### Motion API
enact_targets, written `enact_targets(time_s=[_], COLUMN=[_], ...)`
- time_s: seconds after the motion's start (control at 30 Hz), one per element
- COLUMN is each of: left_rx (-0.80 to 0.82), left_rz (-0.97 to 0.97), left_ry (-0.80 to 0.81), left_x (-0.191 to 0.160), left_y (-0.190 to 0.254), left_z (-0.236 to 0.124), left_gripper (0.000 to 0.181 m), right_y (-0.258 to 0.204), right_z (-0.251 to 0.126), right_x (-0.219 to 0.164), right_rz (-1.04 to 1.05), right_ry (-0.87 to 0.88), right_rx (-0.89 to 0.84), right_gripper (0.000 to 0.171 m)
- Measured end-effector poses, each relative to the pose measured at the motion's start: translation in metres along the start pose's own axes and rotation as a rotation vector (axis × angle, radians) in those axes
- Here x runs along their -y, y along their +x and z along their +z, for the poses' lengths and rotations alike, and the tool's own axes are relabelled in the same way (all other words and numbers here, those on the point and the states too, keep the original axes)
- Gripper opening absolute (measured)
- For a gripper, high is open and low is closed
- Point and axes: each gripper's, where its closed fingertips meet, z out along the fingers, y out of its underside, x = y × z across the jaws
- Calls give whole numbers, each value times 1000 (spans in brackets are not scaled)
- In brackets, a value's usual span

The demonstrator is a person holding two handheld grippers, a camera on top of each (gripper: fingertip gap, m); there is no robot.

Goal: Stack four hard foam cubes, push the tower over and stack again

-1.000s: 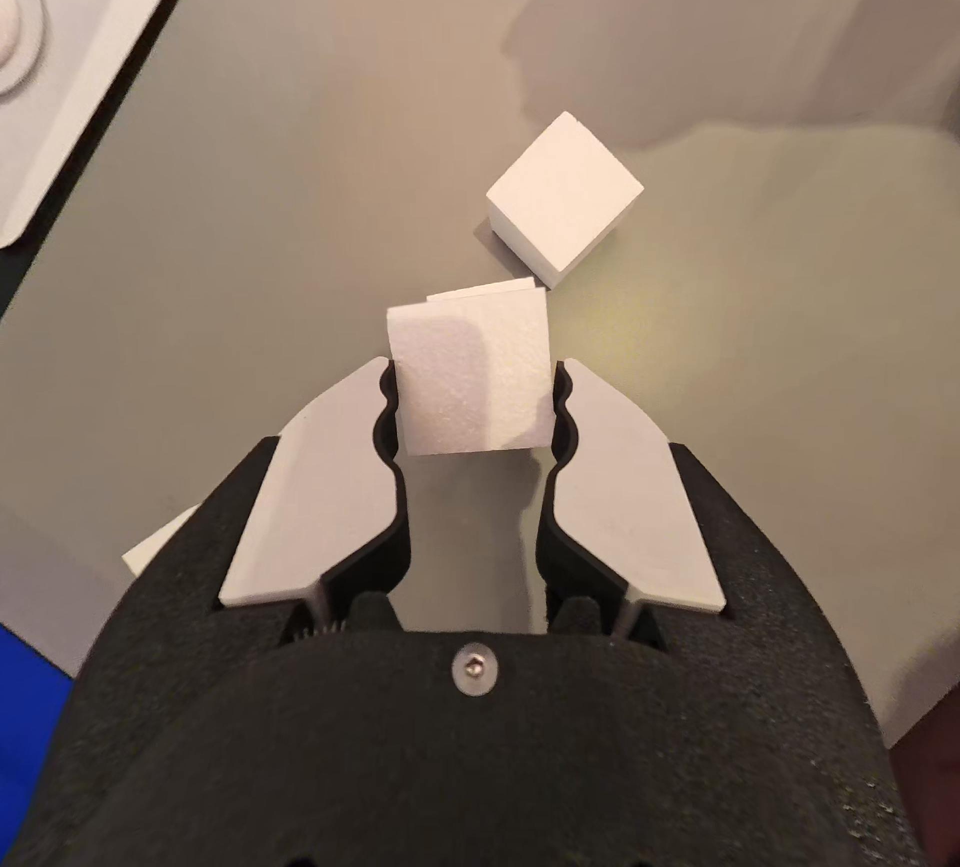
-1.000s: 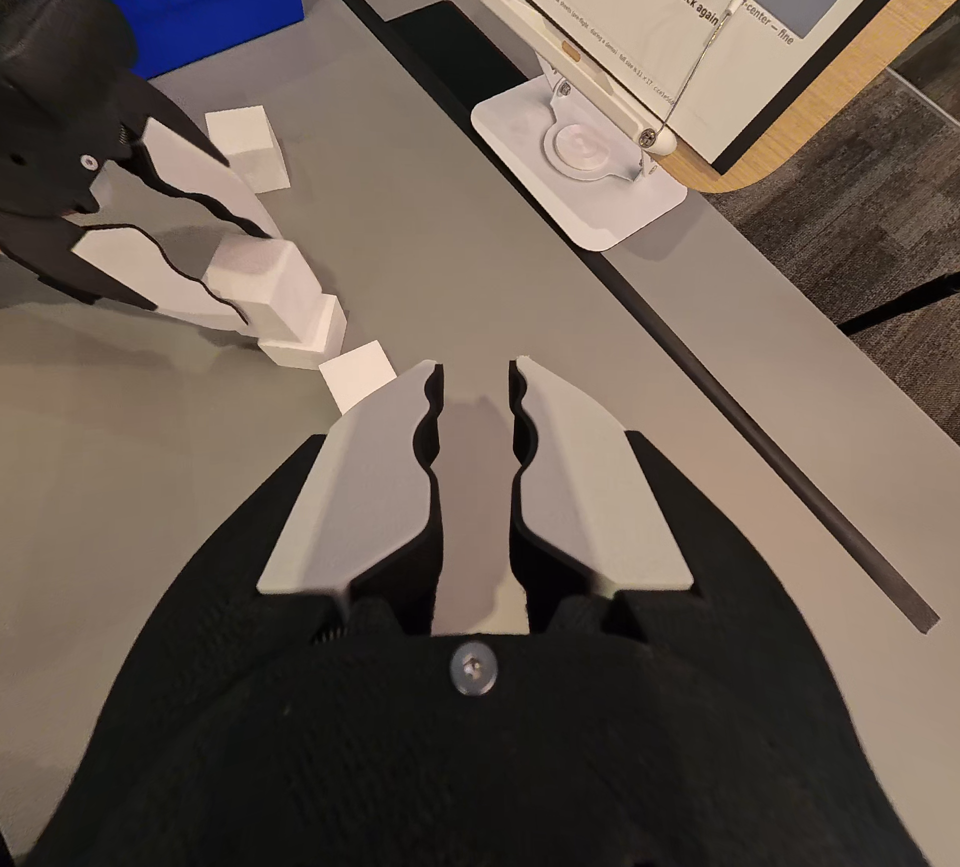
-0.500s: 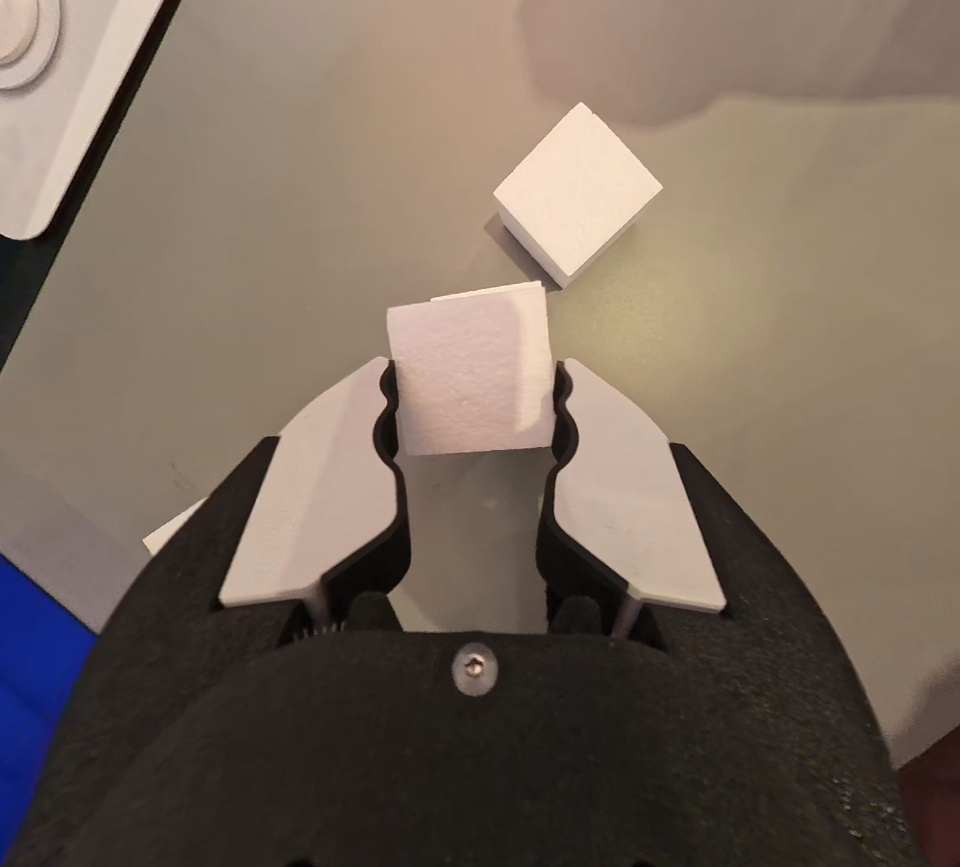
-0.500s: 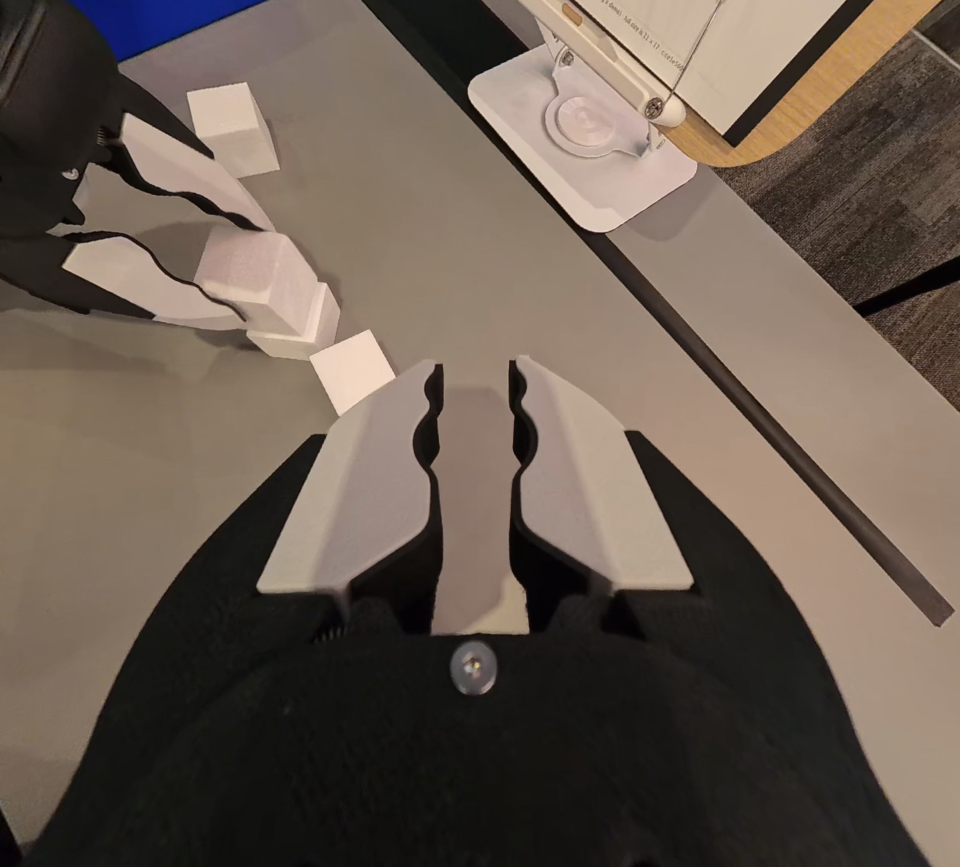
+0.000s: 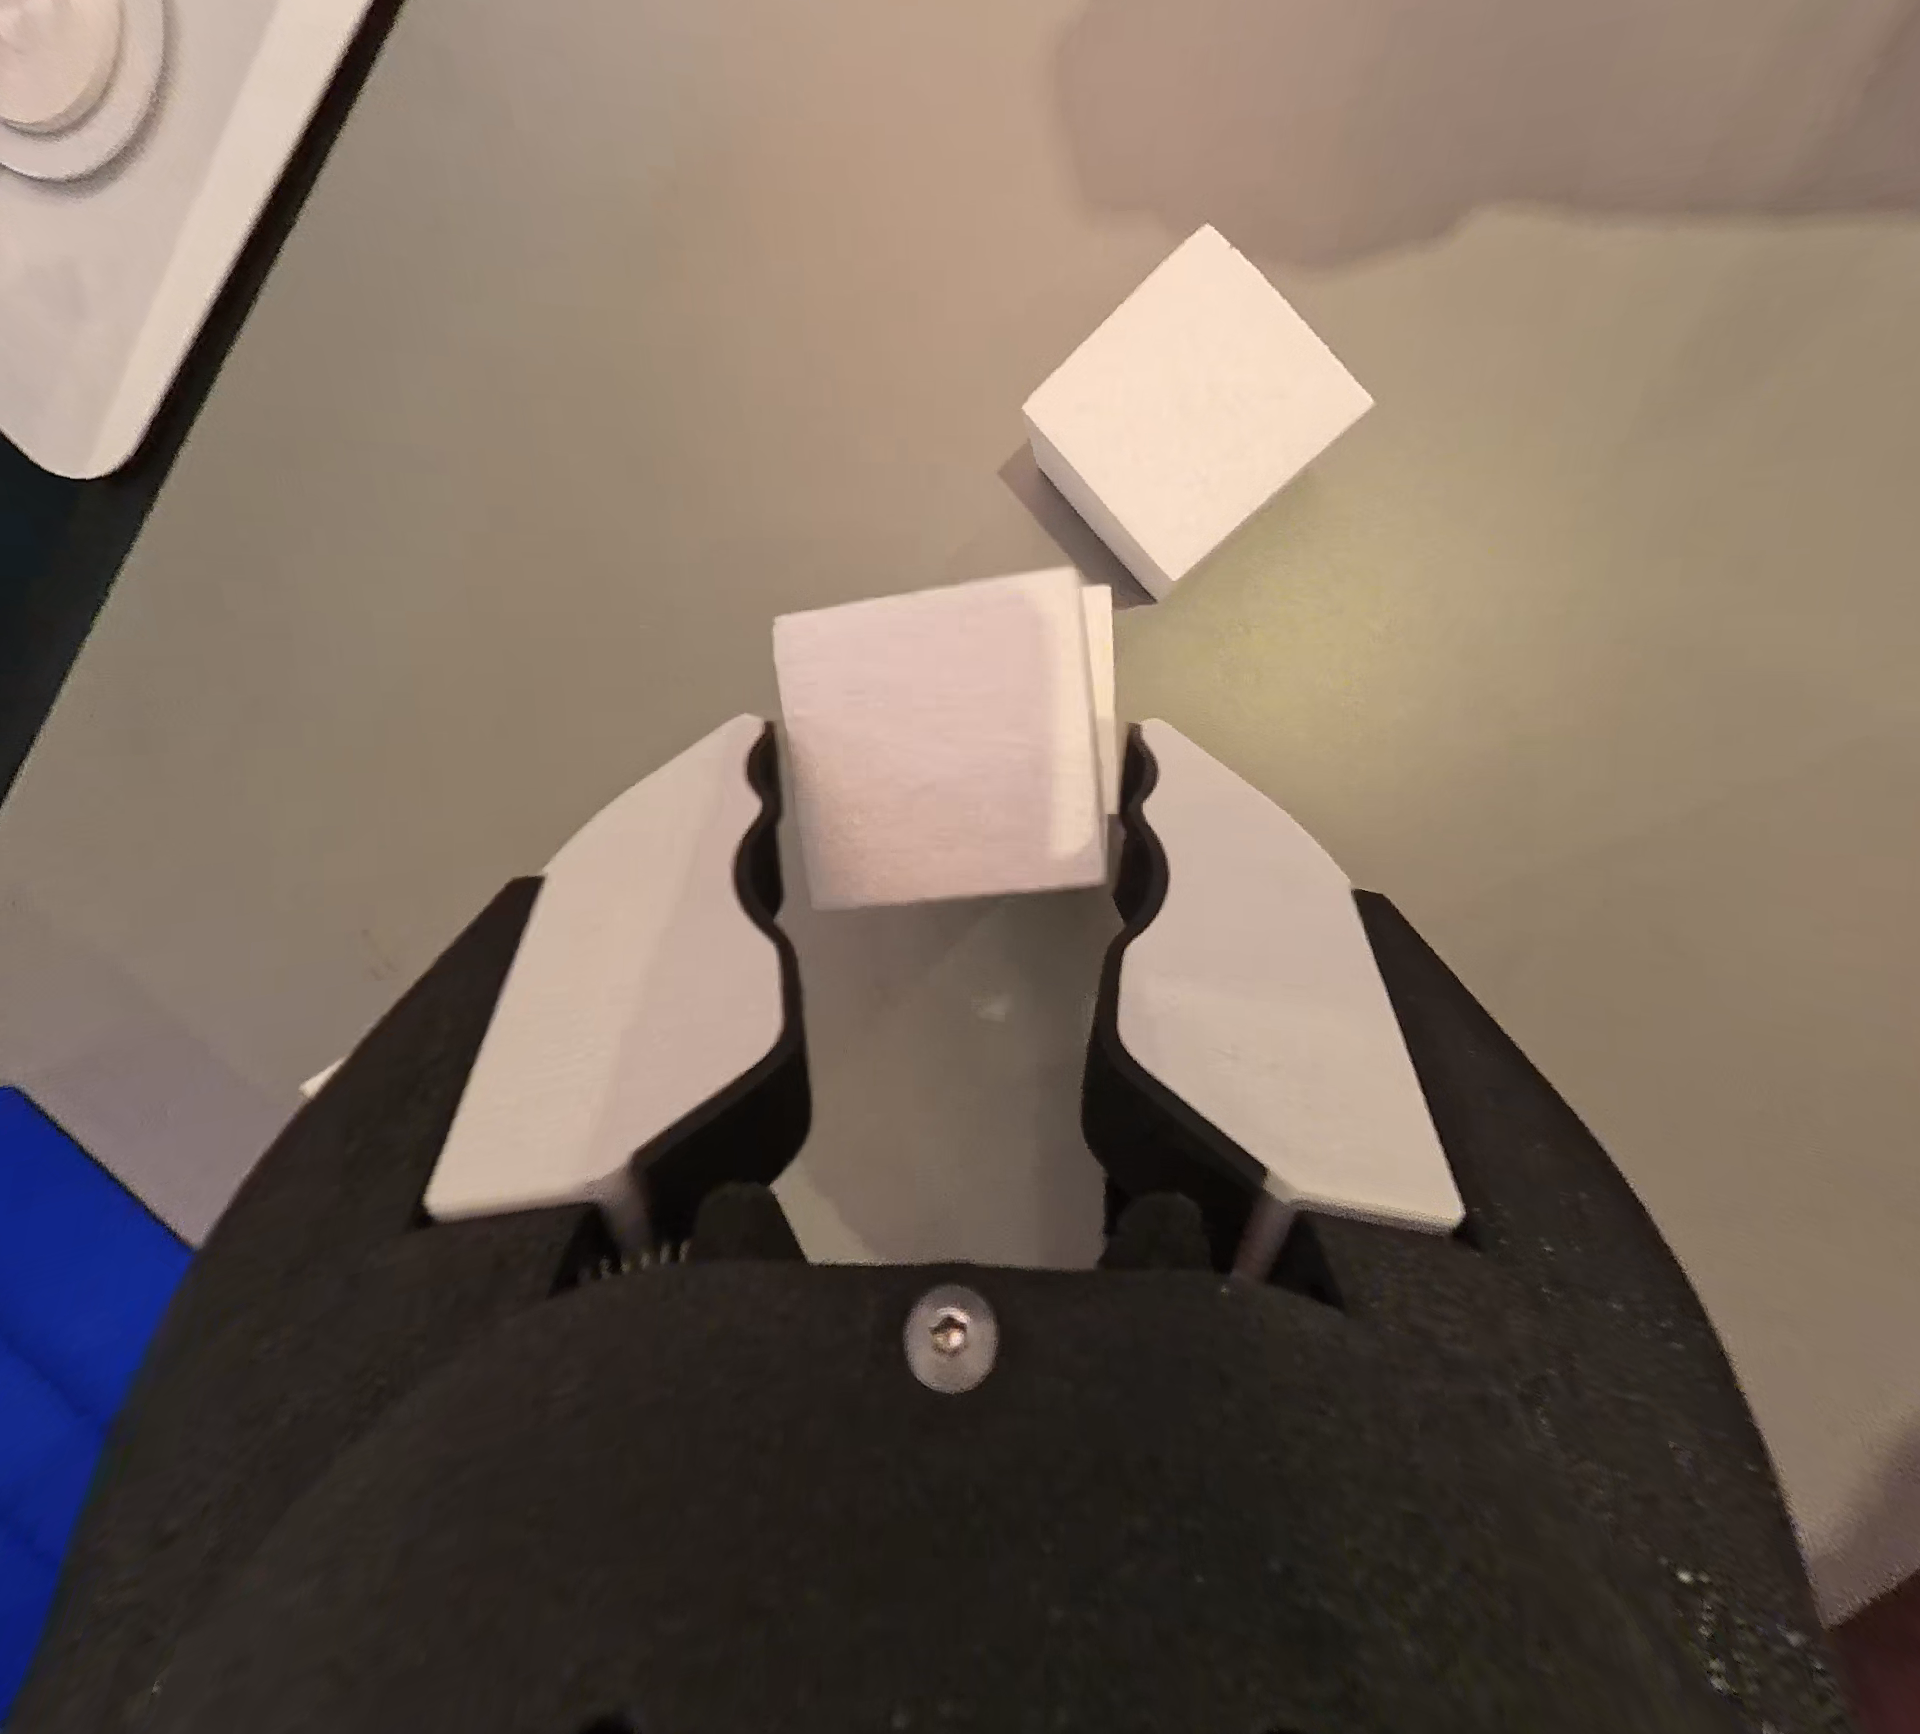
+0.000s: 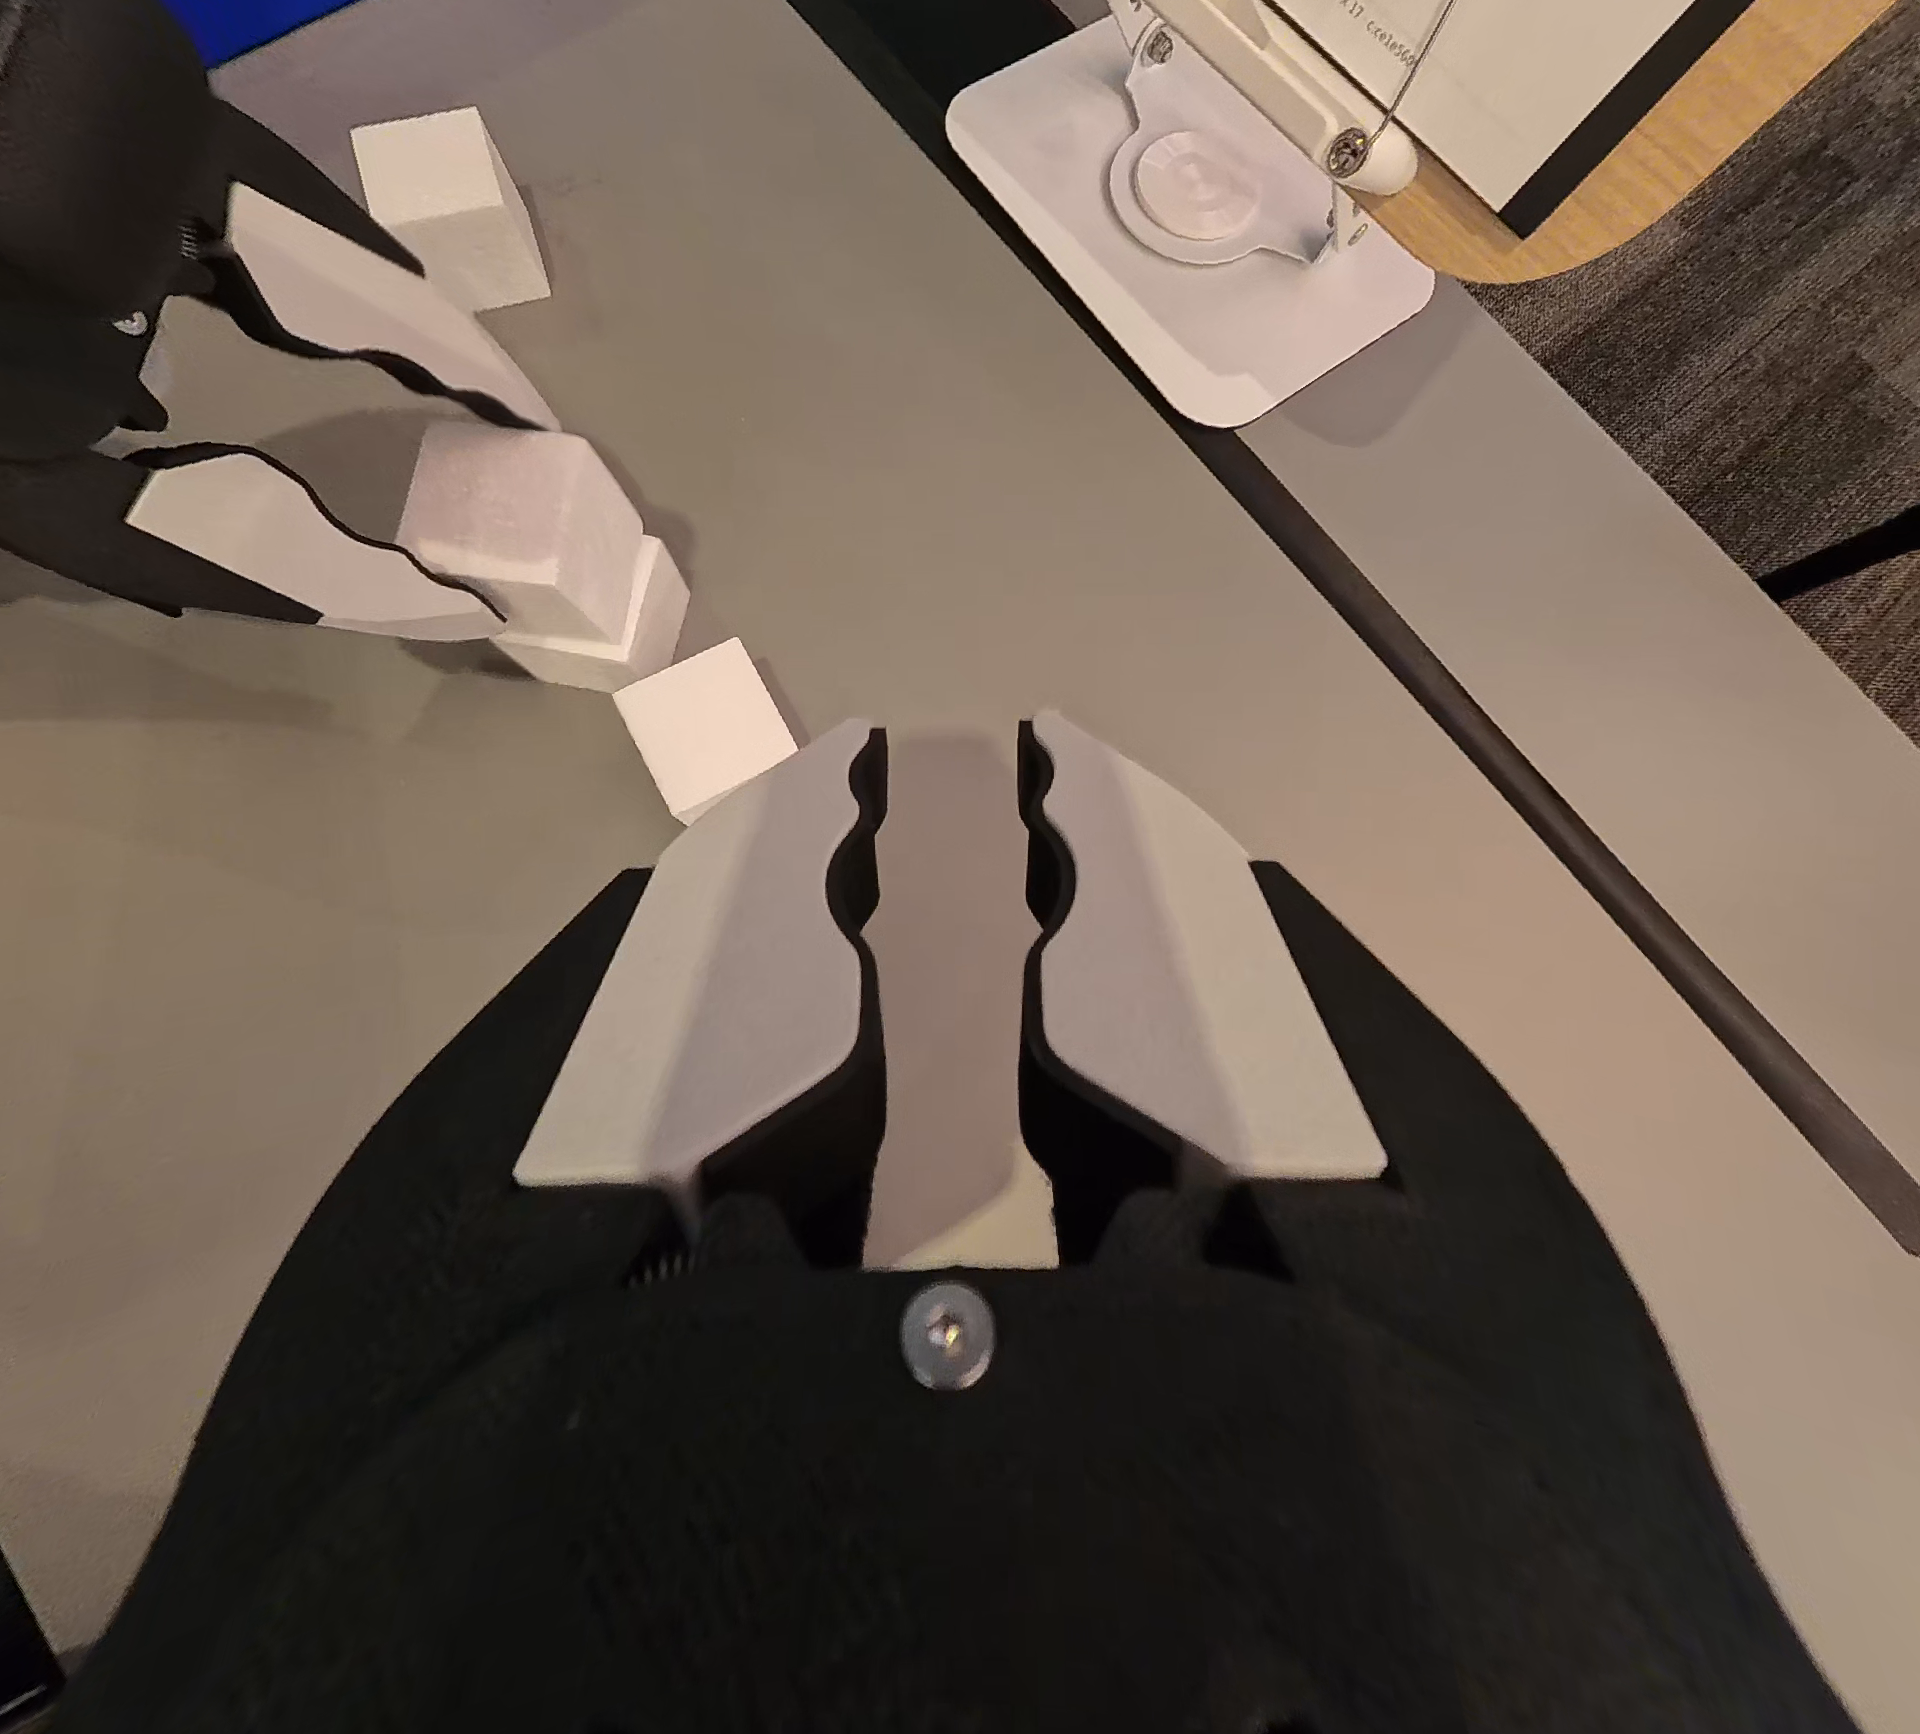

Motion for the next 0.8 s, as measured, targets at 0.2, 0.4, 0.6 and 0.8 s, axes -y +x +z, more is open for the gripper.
enact_targets(time_s=[0.2,0.4,0.6,0.8], left_rx=[-80,-71,-53,-51], left_rz=[-17,-26,-17,-17], left_ry=[41,10,10,41], left_x=[4,-4,-4,0], left_y=[8,5,3,1], left_z=[-4,1,3,-2], left_gripper=[73,64,60,59], right_y=[-1,9,10,9], right_z=[9,20,20,23], right_x=[-3,-14,-15,-18], right_rz=[6,37,34,27], right_ry=[4,-33,-36,-53], right_rx=[51,55,53,57], right_gripper=[26,26,26,26])
